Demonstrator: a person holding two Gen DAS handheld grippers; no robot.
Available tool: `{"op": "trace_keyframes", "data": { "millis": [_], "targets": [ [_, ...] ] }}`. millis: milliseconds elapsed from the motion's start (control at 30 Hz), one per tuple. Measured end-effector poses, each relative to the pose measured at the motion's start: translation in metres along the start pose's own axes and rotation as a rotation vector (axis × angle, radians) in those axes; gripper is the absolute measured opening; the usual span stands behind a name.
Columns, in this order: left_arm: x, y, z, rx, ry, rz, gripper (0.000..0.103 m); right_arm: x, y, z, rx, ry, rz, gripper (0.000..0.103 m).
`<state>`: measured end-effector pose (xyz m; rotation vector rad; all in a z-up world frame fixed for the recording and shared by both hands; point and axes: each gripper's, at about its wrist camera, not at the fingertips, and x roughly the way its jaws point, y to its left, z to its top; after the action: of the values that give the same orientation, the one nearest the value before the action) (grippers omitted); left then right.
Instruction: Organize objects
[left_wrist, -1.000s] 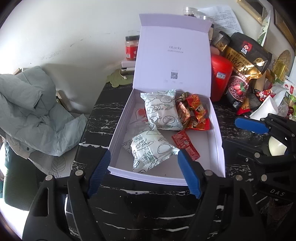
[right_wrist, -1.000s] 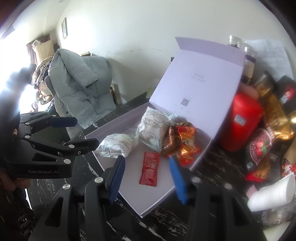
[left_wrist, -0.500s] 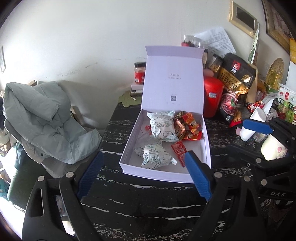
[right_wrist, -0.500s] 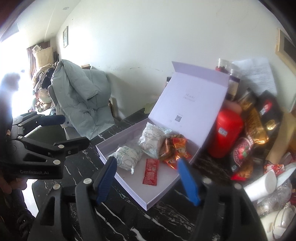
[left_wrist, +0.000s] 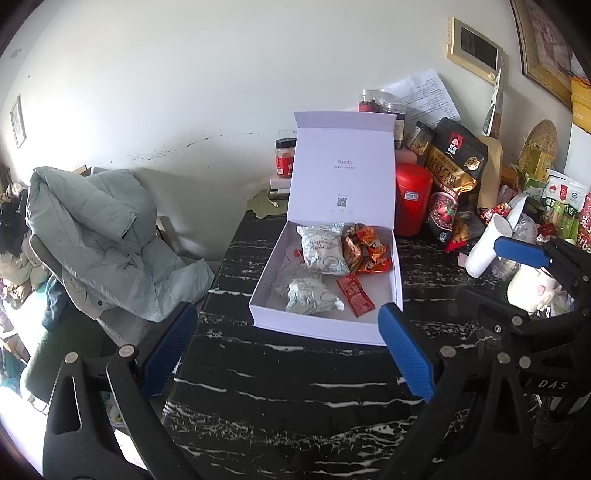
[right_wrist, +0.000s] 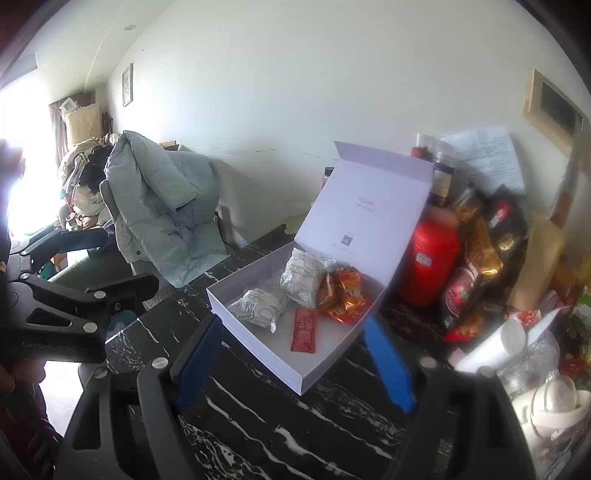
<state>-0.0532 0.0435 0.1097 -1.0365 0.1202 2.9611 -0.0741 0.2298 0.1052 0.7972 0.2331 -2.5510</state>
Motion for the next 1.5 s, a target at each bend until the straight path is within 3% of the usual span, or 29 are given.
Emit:
{"op": "trace_keyframes", "data": {
  "millis": [467,767,1500],
  "targets": [
    [-0.027,-0.005,-0.045,-0.056,-0.011,0.058,0.099,-0.021,0.007,-0.04,0.036,0.04,-0.019,0.081],
    [-0.021,-0.007,-0.066,-0.061,0.042,0.05,0.099,-0.021,0.016,-0.053,0.006,0.062,-0.004,0.081],
    [-0.012,-0.001,-0.071,-0.081,0.073,0.038,0.099,-0.011,0.021,-0.056,-0.007,0.089,0.012,0.081]
  ]
}}
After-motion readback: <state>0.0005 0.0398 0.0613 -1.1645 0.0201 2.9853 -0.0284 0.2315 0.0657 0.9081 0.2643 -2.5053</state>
